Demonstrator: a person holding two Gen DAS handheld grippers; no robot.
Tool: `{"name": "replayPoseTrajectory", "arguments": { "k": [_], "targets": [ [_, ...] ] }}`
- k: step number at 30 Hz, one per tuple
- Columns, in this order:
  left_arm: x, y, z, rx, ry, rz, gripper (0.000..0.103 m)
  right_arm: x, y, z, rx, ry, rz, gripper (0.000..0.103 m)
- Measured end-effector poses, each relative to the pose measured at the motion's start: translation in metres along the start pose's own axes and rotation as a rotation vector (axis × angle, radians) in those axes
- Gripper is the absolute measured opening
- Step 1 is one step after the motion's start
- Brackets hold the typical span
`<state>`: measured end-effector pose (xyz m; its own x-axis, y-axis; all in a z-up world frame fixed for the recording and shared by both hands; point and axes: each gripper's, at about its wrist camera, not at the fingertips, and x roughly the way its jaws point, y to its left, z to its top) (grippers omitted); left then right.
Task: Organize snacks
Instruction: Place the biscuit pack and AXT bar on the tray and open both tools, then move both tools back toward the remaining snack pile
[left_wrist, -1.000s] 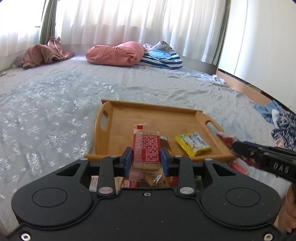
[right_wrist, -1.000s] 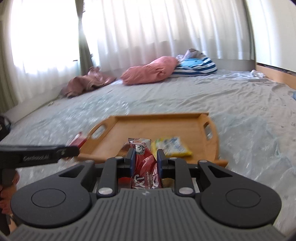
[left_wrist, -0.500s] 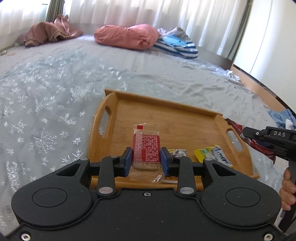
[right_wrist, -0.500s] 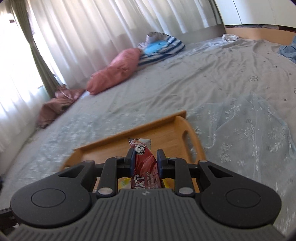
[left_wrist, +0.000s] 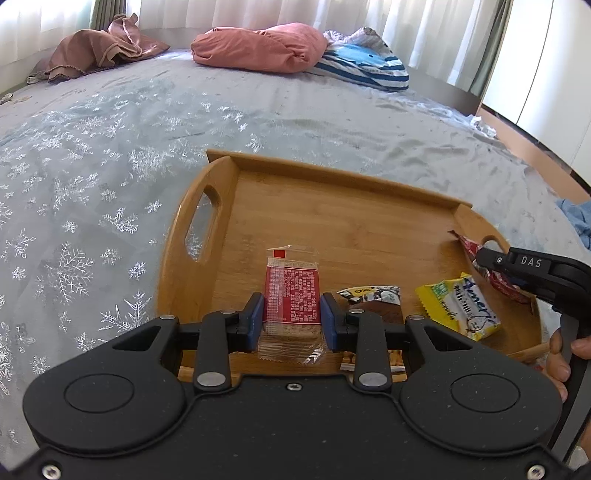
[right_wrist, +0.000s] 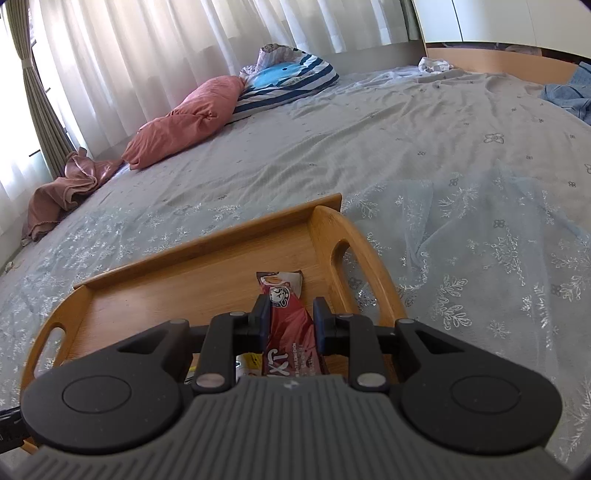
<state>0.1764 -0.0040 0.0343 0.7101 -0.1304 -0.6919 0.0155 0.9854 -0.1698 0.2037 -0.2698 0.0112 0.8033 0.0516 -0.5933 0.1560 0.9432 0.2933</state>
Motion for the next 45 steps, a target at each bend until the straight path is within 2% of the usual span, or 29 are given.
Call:
{"name": "replayPoseTrajectory", "arguments": {
  "k": [21,28,30,31,37,42,45],
  "targets": [
    [0.011,-0.009,-0.005,0.046,-0.005,0.019,0.031,0.006,-0.001,-0.011,-0.001,-0.011,0.041,0.029],
    [0.01,-0.009,-0.005,0.051,0.004,0.008,0.03,0.004,-0.002,-0.011,0.005,-0.01,0.066,0.038],
    [0.009,-0.008,-0.005,0.052,0.006,0.008,0.03,0.002,-0.003,-0.011,0.011,-0.014,0.074,0.043],
    [0.008,-0.008,-0.005,0.057,0.008,0.009,0.03,0.001,-0.003,-0.011,0.013,-0.019,0.08,0.05],
    [0.001,-0.01,-0.008,0.069,-0.004,0.009,0.045,-0.011,-0.001,-0.008,-0.005,-0.038,0.1,0.067],
    [-0.013,-0.011,-0.009,0.085,-0.028,0.023,0.071,-0.023,0.001,-0.008,-0.035,-0.042,0.118,0.074],
    [-0.025,-0.009,-0.011,0.091,-0.048,0.026,0.078,-0.033,0.003,-0.01,-0.067,-0.048,0.12,0.082]
  ]
}}
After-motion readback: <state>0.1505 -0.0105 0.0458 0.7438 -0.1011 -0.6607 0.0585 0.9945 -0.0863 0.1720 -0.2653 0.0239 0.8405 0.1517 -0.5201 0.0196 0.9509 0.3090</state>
